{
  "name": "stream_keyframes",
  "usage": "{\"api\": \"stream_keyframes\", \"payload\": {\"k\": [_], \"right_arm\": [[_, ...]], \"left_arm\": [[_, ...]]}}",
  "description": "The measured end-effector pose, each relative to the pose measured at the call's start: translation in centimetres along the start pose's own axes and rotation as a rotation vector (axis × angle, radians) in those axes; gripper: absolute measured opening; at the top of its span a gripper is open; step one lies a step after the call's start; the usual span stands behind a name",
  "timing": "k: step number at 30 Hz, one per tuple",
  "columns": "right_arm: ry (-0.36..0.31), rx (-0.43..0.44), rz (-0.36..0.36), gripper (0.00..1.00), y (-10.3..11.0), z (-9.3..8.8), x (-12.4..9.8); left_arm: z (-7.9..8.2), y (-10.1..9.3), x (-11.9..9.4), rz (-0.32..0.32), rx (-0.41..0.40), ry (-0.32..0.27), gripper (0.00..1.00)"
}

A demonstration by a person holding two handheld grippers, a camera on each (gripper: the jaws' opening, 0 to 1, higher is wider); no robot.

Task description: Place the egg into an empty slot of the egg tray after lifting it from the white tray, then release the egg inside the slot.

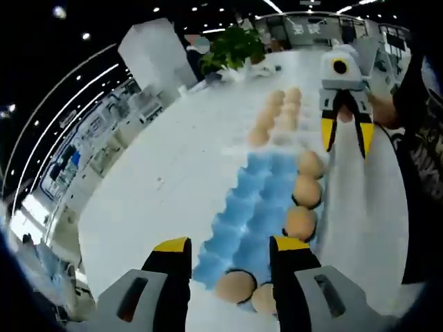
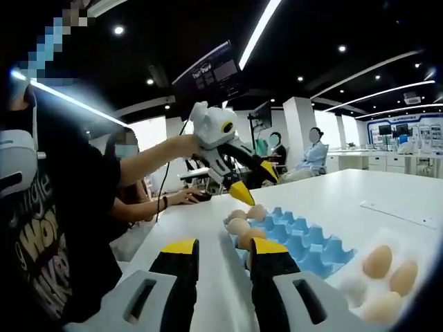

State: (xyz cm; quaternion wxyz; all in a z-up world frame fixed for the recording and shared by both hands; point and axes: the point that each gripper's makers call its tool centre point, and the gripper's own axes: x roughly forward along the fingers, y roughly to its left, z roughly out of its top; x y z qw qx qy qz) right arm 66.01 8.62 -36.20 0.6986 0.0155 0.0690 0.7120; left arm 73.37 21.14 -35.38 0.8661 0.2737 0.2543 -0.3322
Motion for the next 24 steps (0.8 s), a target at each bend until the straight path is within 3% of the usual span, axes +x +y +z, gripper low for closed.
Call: {"api": "stream_keyframes", "payload": {"k": [4, 10, 15, 20, 24], "right_arm": [[0.008, 0.011, -0.027, 0.3, -1.1, 0.0, -0.4], [0.014, 0.007, -0.062, 0.3, -2.4, 0.7, -1.0], [0.058, -0.036, -0.083, 0.3, -3.2, 0.8, -1.7], [0.107, -0.082, -0.113, 0.3, -4.2, 0.9, -3.0], [0.147, -0.107, -0.12, 0.3, -4.6, 1.0, -3.7]], "left_arm": [[2.5, -0.6, -0.9, 0.051, -0.116, -0.206, 0.49], [3.3, -1.9, -2.2, 0.097, -0.217, -0.361, 0.51], [3.3, -3.9, -1.9, 0.088, -0.273, -0.41, 0.54], [4.4, -6.0, -2.1, 0.077, -0.297, -0.471, 0.56], [4.3, -6.4, -2.5, 0.107, -0.279, -0.466, 0.58]]}}
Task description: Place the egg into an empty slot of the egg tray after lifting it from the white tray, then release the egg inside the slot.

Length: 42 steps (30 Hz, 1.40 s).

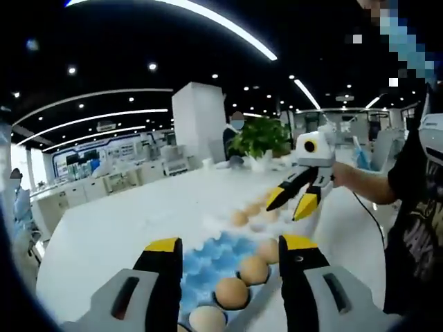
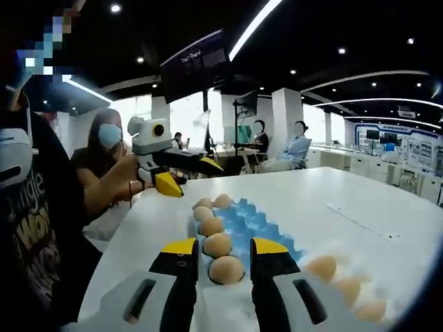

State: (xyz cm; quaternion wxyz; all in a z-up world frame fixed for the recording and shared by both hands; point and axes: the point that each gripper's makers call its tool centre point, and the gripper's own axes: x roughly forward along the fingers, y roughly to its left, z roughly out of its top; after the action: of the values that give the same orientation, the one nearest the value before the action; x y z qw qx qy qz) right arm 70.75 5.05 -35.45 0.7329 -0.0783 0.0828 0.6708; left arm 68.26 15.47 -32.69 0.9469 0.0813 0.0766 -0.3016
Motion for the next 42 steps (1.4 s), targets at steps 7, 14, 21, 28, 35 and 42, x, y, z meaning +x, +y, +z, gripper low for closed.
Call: {"api": "stream_keyframes", "payload": {"k": [7, 14, 21, 28, 35, 42], "right_arm": [[0.061, -0.059, -0.024, 0.31, -1.3, -0.7, -1.4], [0.141, -0.092, -0.085, 0.31, -3.1, -2.4, -3.6], [0.169, -0.087, -0.107, 0.31, -3.9, -3.1, -4.4], [0.203, -0.088, -0.123, 0.31, -5.1, -4.1, -5.3], [0.266, -0.111, -0.136, 0.31, -6.1, -5.2, -5.6], [0.328, -0.127, -0.13, 0.31, -6.7, -6.6, -5.9]], "left_arm": [[0.0, -1.0, -1.0, 0.035, -0.005, -0.023, 0.64], [-0.5, -1.3, -1.6, 0.046, 0.004, -0.013, 0.68], [-1.4, -2.7, -0.8, 0.026, -0.01, -0.002, 0.72], [-2.0, -4.2, -0.2, 0.007, -0.036, -0.017, 0.77], [-2.8, -4.9, 0.1, 0.016, -0.062, -0.023, 0.82], [-3.9, -5.0, 0.5, 0.047, -0.042, 0.006, 0.91]]}}
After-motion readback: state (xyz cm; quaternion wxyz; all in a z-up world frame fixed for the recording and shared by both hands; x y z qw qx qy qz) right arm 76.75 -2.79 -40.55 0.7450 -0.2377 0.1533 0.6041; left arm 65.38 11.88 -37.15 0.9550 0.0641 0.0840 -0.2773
